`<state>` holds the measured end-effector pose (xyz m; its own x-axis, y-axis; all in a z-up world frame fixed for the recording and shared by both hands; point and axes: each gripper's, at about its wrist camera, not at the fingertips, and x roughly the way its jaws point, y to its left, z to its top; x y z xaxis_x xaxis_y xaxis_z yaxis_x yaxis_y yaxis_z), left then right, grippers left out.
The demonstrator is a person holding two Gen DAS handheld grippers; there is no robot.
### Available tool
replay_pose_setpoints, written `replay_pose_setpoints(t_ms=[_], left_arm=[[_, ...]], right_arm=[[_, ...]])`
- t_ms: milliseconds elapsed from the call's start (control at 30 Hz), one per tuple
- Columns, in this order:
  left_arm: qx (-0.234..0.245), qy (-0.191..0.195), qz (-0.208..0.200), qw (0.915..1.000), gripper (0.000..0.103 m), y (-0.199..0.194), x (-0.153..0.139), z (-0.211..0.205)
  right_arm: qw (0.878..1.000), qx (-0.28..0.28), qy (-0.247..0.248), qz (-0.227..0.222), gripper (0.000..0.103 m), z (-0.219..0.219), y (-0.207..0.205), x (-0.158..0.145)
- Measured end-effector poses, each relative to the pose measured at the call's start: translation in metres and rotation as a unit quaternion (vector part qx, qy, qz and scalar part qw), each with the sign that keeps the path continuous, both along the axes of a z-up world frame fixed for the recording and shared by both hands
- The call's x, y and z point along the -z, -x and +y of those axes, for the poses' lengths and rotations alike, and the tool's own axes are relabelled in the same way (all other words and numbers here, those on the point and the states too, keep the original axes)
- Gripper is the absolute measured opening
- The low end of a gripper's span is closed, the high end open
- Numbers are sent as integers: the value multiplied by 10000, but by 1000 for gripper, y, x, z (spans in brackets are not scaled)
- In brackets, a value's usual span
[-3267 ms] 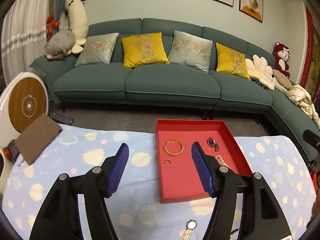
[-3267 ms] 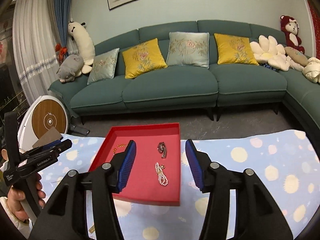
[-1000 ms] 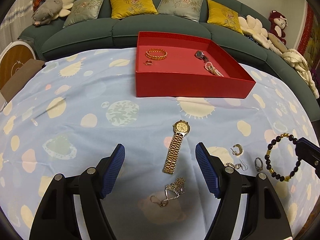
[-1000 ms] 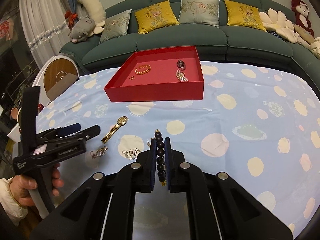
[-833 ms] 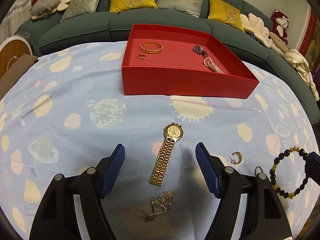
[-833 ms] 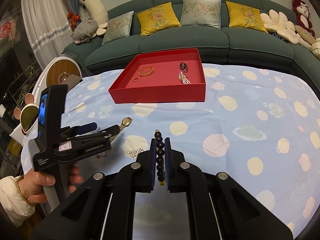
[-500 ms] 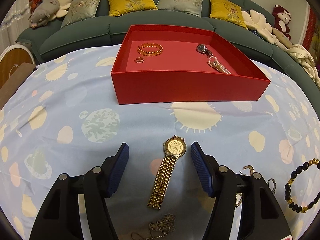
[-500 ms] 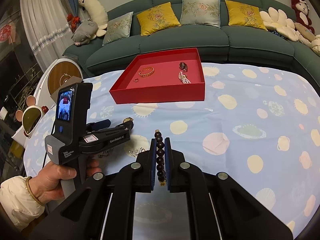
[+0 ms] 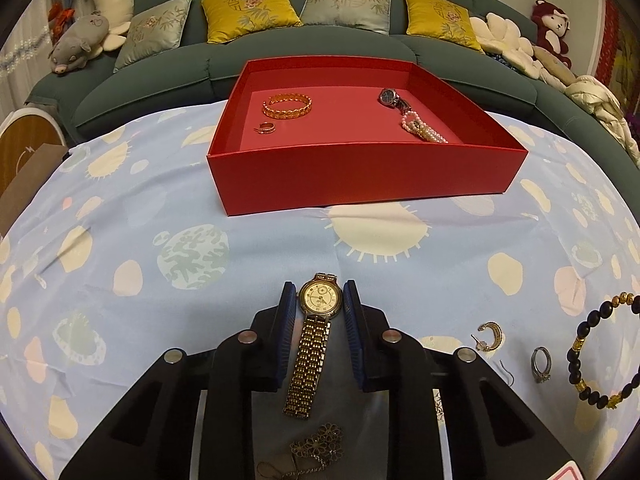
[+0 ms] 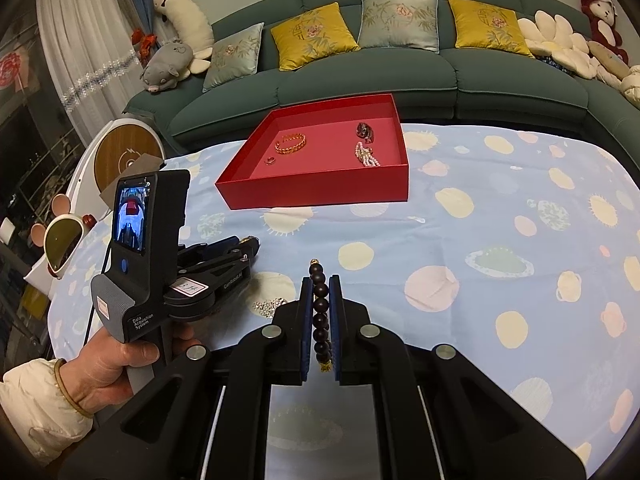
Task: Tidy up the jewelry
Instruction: 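Lift the bead bracelet with the right tool while the left tool grasps the gold watch, then carry bracelet and gold watch into the red box and open both tools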
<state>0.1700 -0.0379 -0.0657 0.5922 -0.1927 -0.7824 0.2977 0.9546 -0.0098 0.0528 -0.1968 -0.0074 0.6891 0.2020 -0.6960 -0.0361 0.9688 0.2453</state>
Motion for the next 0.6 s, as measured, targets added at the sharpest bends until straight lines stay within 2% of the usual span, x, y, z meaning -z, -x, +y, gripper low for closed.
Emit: replay_pose_setpoints(t_ms=[600], left_arm=[[60,797,-358,9962,21,35,-75,34]], right_arm=[[9997,-39,-62,-254,7,4,-3,-20]])
